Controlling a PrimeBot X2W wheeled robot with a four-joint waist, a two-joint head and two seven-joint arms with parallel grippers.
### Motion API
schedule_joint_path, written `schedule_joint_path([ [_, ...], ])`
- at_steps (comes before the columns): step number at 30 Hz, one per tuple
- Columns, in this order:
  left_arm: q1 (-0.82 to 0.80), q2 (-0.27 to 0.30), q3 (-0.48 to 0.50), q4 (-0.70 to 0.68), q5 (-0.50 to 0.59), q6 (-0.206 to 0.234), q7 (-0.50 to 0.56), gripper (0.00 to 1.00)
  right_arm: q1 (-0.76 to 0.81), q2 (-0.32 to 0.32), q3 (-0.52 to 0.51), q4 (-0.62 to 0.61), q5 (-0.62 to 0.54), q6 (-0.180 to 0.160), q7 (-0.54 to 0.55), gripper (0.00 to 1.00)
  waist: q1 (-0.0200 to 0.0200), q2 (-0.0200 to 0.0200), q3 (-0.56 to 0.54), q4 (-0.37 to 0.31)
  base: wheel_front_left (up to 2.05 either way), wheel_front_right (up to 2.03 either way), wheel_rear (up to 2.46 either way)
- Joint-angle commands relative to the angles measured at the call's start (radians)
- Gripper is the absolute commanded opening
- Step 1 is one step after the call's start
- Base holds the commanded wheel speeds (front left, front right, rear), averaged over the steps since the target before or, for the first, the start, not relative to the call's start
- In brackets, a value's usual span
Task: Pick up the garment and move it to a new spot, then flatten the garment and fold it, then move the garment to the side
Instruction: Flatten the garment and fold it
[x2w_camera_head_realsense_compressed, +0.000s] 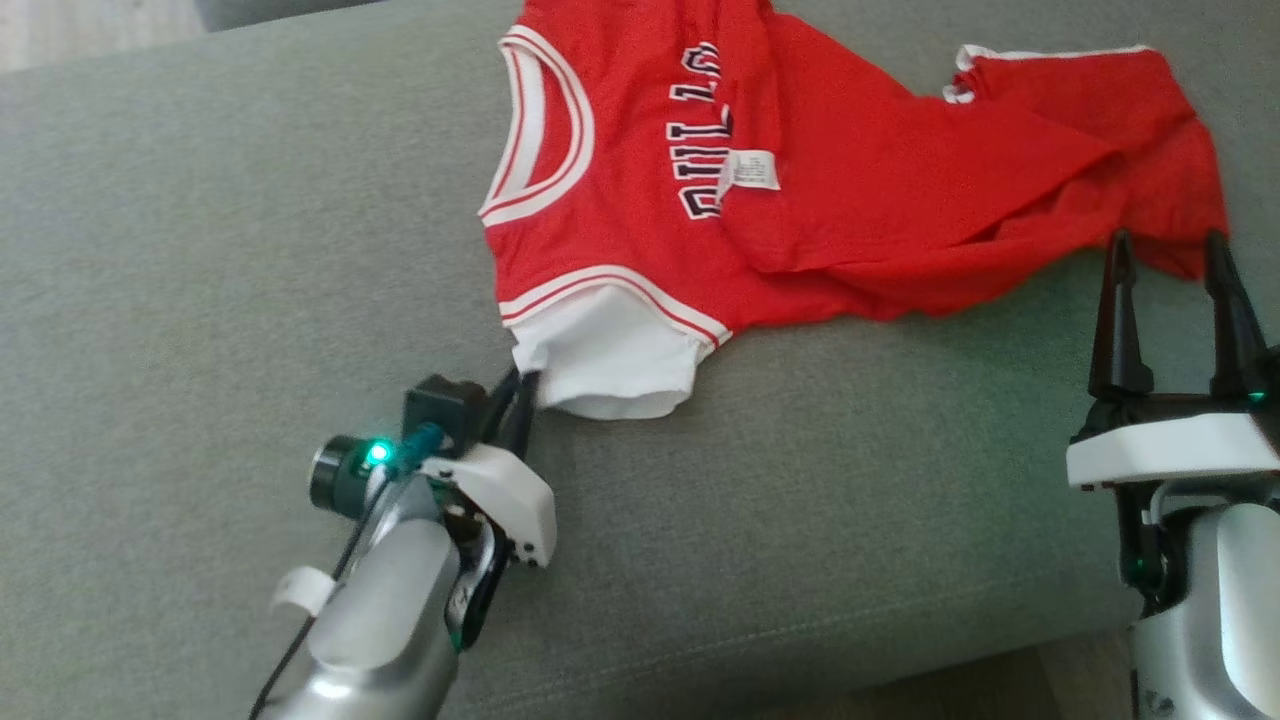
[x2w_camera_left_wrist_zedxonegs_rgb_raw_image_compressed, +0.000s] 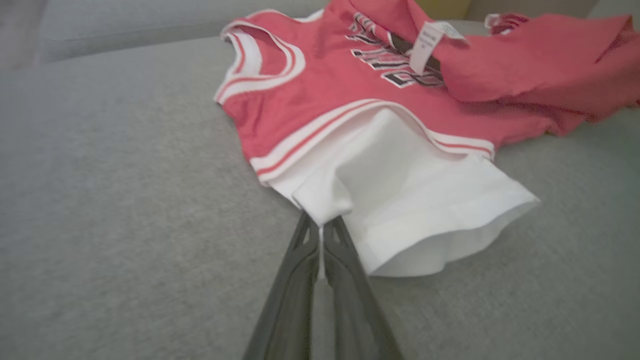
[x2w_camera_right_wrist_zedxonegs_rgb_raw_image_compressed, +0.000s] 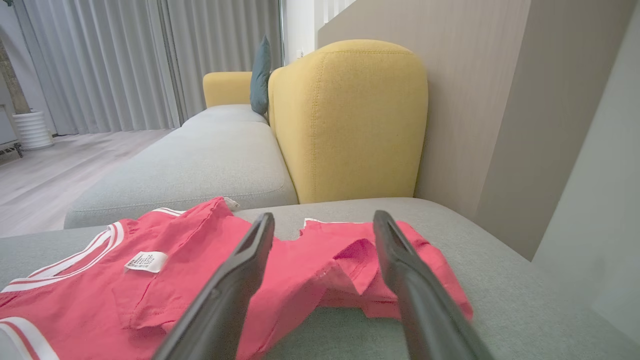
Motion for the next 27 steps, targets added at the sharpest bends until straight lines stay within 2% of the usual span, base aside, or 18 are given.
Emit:
schedule_joint_path([
  [1,-0.039,0.013,0.044,-0.039,-0.005,0.011,-0.015,0.0,-0.025,-0.005,0.024,-0.037,-0.008,0.004,-0.006,1.0,0.0,0.0,-0.009,0.014,0.0,0.0,0.0],
  [13,0.069,0.046,0.211,-0.338,0.034,0.074,-0.019,0.0,-0.009,-0.005,0.054,-0.036,-0.02,0.004,0.021,1.0,0.0,0.0,-0.051,0.102,0.0,0.0,0.0],
  [17,0.108,0.045,0.257,-0.391,0.05,0.076,-0.02,0.0,-0.001,-0.005,0.066,-0.034,-0.02,0.004,0.033,1.0,0.0,0.0,-0.052,0.129,0.0,0.0,0.0],
  [22,0.149,0.037,0.264,-0.382,0.067,0.059,-0.02,0.0,0.005,-0.005,0.091,-0.022,-0.017,0.004,0.042,1.0,0.0,0.0,-0.047,0.155,0.0,0.0,0.0],
  [23,0.155,0.035,0.261,-0.369,0.069,0.054,-0.02,0.19,0.006,-0.005,0.099,-0.018,-0.016,0.004,0.042,1.0,0.0,0.0,-0.047,0.16,0.0,0.0,0.0],
  [24,0.159,0.033,0.256,-0.355,0.073,0.051,-0.02,0.76,0.006,-0.005,0.105,-0.014,-0.015,0.004,0.041,1.0,0.0,0.0,-0.047,0.164,0.0,0.0,0.0],
  [25,0.159,0.031,0.253,-0.345,0.078,0.05,-0.02,1.0,0.006,-0.005,0.111,-0.01,-0.014,0.004,0.04,1.0,0.0,0.0,-0.047,0.17,0.0,0.0,0.0],
  [27,0.157,0.029,0.254,-0.34,0.08,0.052,-0.02,1.0,0.006,-0.005,0.118,-0.007,-0.013,0.004,0.039,1.0,0.0,0.0,-0.046,0.174,0.0,0.0,0.0],
])
